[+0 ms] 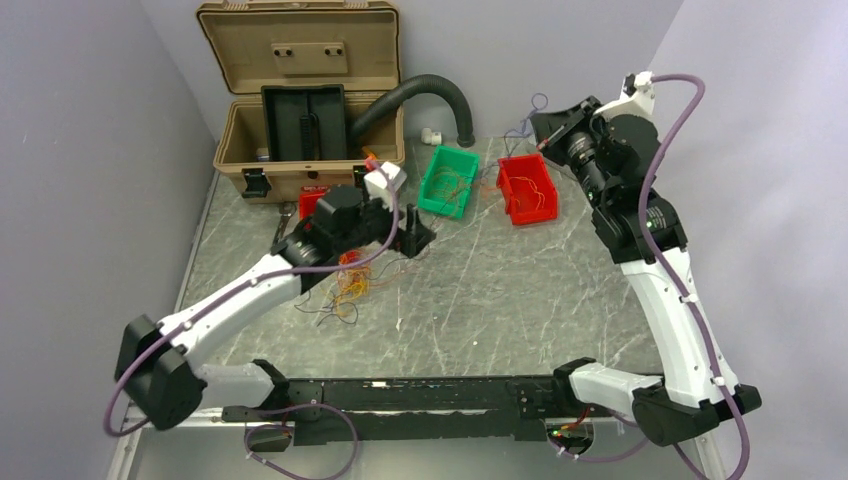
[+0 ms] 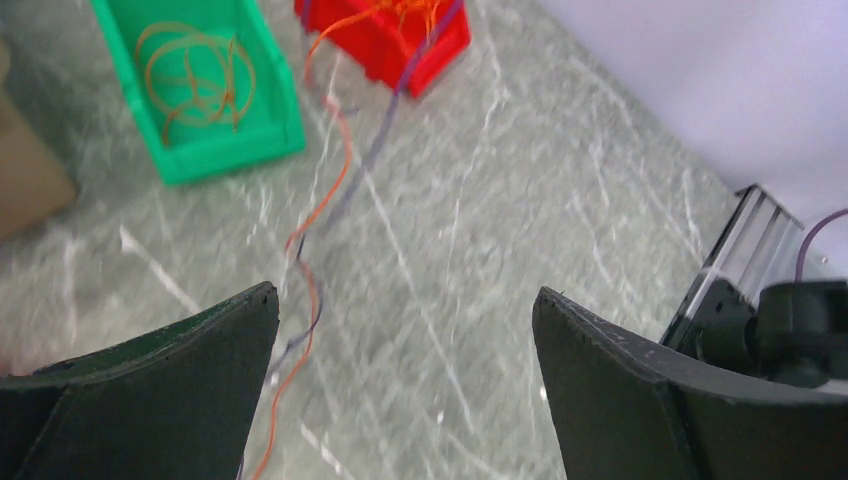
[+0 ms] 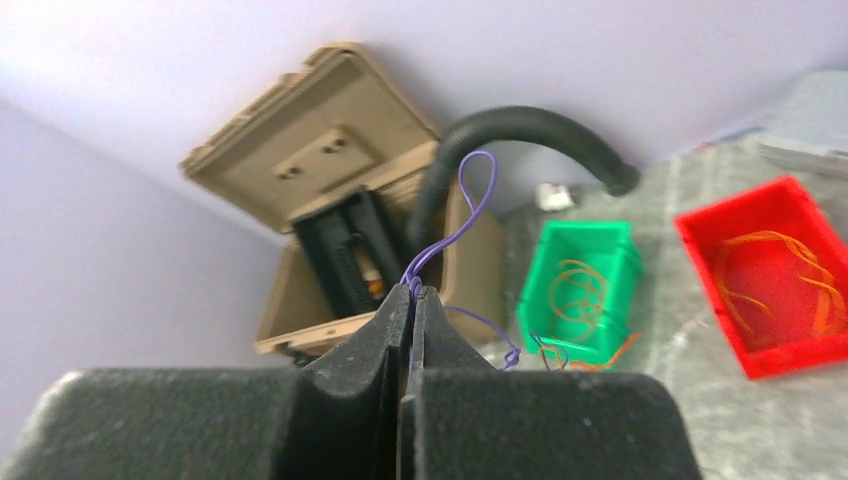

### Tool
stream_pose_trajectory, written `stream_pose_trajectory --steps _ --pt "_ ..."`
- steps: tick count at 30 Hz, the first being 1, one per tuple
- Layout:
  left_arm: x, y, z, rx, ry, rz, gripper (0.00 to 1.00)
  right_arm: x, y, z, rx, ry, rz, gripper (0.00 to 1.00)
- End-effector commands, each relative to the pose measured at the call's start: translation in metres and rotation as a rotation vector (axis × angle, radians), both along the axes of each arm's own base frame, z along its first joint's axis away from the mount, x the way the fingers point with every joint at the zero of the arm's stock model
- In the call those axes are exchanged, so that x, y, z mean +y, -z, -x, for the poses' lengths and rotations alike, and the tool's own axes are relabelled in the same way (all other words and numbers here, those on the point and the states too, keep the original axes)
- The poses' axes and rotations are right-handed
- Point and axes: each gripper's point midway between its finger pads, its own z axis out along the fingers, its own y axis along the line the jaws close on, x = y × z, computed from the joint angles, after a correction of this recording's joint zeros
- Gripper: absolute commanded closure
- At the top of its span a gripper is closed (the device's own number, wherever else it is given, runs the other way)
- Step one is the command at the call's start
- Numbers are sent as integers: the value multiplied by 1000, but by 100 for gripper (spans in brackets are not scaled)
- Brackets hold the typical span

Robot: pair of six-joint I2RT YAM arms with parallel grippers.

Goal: Untangle the cables
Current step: Untie the cable.

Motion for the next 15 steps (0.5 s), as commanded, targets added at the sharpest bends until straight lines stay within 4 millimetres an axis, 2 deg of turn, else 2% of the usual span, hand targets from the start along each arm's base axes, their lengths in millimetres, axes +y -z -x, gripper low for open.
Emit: stream_pose_trajectory --steps 1,4,8,10,12,13,15 --pt "-39 -64 -29 -168 59 127 0 30 -63 21 -136 -176 -70 100" --pt "-55 -69 -43 -179 62 144 1 38 -77 26 -152 -218 -104 100" --pt "-70 -58 -64 -148 34 127 15 44 -87 31 -168 -255 -149 100" --pt "-82 -49 -64 -121 83 133 18 43 -95 33 -181 -254 -160 100" --pt "-90 -27 -60 -65 118 132 26 40 -103 33 -191 -236 -163 100" --pt "-84 -9 -67 -12 48 110 34 36 -110 35 -201 -220 -163 100" --pt "-62 41 -75 147 -112 72 47 22 -125 38 -235 -155 -158 100"
